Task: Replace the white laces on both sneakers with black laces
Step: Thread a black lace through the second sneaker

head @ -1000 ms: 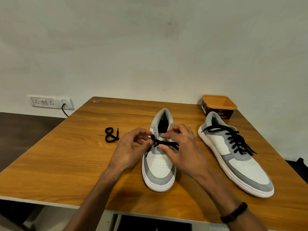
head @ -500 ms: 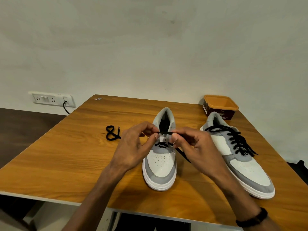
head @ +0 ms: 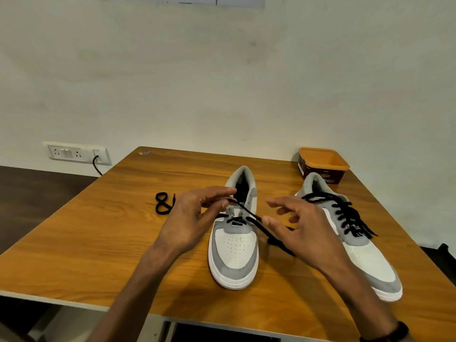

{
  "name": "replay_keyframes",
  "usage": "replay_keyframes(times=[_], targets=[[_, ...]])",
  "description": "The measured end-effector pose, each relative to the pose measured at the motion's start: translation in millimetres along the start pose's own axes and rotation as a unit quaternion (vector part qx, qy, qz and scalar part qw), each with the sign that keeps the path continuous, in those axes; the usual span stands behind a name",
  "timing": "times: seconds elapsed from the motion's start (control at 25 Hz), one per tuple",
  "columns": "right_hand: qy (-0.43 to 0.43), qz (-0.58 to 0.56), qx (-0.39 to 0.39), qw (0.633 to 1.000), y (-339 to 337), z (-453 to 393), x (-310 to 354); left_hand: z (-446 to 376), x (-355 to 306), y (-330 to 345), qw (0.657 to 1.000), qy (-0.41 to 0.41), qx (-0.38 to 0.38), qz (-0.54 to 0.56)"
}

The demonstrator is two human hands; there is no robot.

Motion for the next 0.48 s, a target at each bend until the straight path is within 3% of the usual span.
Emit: replay_keyframes(times=[0.2, 0.4, 0.48], targets=[[-0.09, -0.019, -0.022, 0.996, 7.0, -6.2, 49.2, 1.1, -6.9, 14.6, 0.999, -0.004, 0.04, -0.004], [-0.089, -0.001, -0.036, 0.995, 17.0, -9.8, 58.2, 2.1, -5.5, 17.1, 0.998, -0.014, 0.059, -0.033], [-0.073, 0.043, -0.055, 0.995, 21.1, -13.1, 54.9, 2.8, 3.0, 13.0, 0.997, -0.023, 0.017, -0.065]])
Point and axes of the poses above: each hand's wrist, its own z-axis away from the middle knuckle, its own y-axis out of the palm, x = y × z, the point moved 9 cm from there along -z, towards the middle knuckle, and after that the axes turned 14 degrees about z, right-handed, at the moved point
